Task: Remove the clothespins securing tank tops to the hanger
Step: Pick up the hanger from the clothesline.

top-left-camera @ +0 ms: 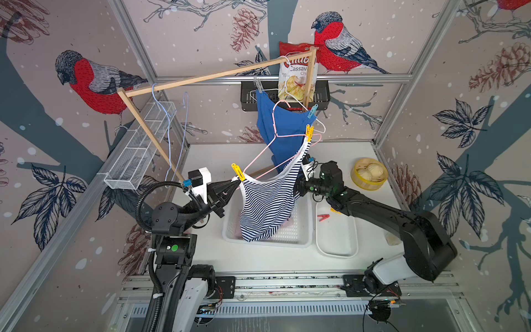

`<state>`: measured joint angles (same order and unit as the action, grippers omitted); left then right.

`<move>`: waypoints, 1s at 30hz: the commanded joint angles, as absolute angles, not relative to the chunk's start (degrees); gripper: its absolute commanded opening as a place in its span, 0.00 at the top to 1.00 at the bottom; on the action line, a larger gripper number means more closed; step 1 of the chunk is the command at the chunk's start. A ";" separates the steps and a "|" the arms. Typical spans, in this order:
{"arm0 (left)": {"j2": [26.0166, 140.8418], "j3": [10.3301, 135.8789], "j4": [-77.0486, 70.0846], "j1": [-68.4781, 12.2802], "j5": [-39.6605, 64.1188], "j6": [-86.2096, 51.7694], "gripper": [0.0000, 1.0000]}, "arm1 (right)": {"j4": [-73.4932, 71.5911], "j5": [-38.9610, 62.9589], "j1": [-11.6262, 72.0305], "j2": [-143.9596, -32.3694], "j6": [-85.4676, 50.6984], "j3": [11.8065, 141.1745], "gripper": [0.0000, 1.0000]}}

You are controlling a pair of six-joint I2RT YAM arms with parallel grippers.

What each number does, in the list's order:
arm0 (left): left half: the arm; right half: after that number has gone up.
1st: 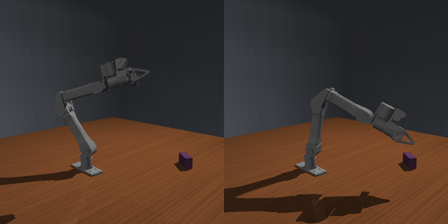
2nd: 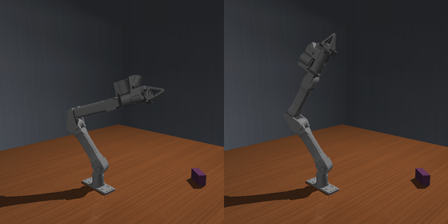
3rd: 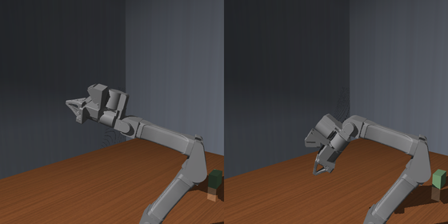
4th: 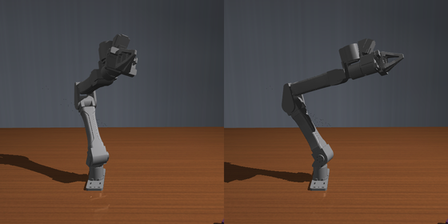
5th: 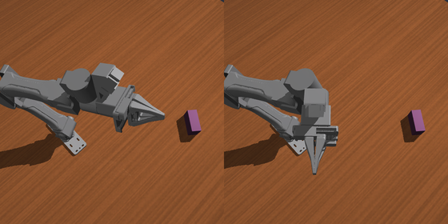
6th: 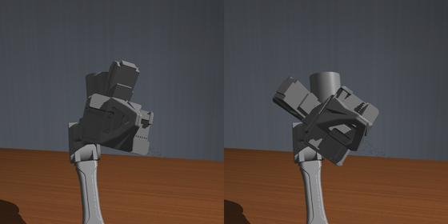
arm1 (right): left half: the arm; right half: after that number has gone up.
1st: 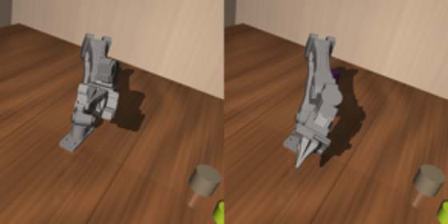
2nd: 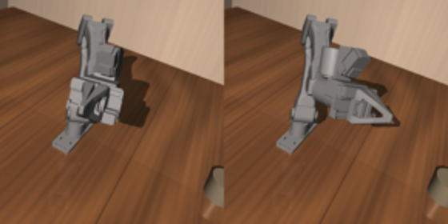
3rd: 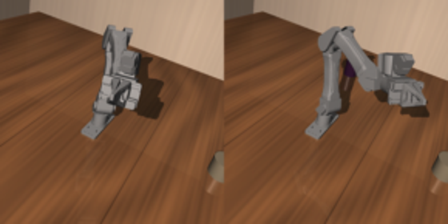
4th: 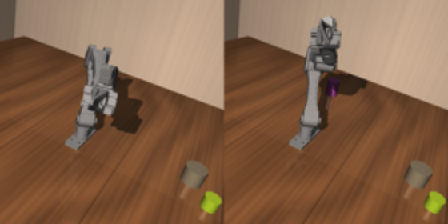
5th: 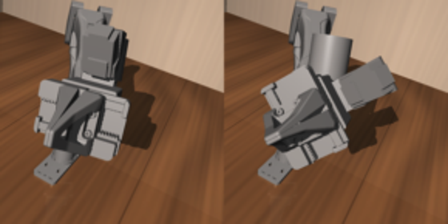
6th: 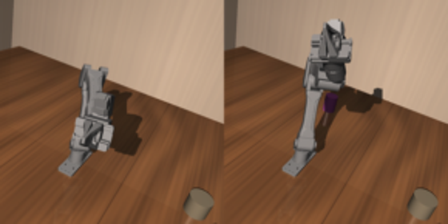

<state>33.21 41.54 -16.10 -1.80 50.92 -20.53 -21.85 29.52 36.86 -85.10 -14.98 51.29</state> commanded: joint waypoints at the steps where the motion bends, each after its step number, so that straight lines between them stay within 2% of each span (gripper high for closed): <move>1: 33.95 43.81 -19.96 -1.07 45.94 -19.54 1.00 | -21.16 35.09 39.62 -82.85 -15.28 52.04 0.08; 6: 35.24 45.59 -17.54 -0.78 44.91 -16.82 1.00 | -18.80 35.15 45.82 -79.32 -15.73 53.13 0.05; 13: 34.53 45.87 -12.39 -0.70 42.79 -13.34 1.00 | -16.78 39.53 47.41 -78.79 -16.82 50.80 0.06; 16: 33.53 45.55 -12.39 -0.70 43.37 -13.27 1.00 | -10.44 35.14 46.81 -79.66 -13.74 51.34 0.05; 20: 31.68 45.04 -11.61 -0.66 44.13 -12.49 1.00 | -3.98 29.69 40.67 -79.08 -13.22 49.00 0.08; 25: 32.48 43.45 -13.14 -0.66 47.64 -14.24 1.00 | -1.05 29.20 28.37 -71.38 -12.95 42.61 0.08; 30: 35.43 41.50 -20.17 -0.70 53.88 -19.19 1.00 | -0.88 30.50 21.42 -62.50 -11.20 42.12 0.06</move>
